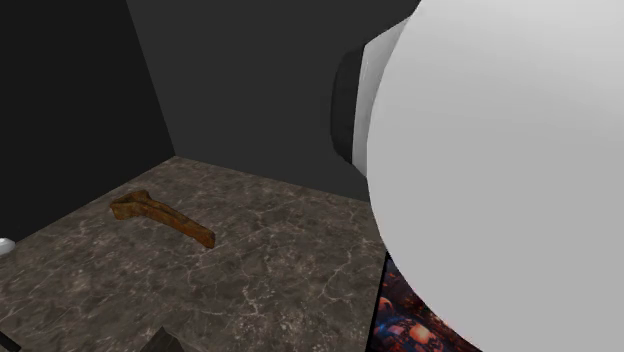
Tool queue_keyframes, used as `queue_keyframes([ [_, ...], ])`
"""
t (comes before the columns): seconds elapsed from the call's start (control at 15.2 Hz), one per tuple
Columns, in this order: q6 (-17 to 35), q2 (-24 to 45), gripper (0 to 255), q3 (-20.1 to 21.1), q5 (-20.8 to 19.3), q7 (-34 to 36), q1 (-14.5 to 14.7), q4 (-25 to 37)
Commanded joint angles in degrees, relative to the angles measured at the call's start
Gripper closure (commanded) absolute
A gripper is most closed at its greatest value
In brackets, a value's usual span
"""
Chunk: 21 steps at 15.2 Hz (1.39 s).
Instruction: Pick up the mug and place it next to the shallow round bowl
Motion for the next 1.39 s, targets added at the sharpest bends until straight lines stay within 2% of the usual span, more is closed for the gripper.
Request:
queue_keyframes([
  [0.0,-0.92,-2.02,255,-1.76,-1.59,-2.61,-1.58,-0.58],
  [0.73,-3.39,-6.33,255,-13.10,-9.38,-17.19,-8.18,1.33],
  [1.06,-3.78,-5.80,255,-19.23,-12.24,-24.19,-9.58,4.74],
  [1.32,-3.77,-4.39,255,-24.67,-13.93,-29.90,-9.63,8.54],
])
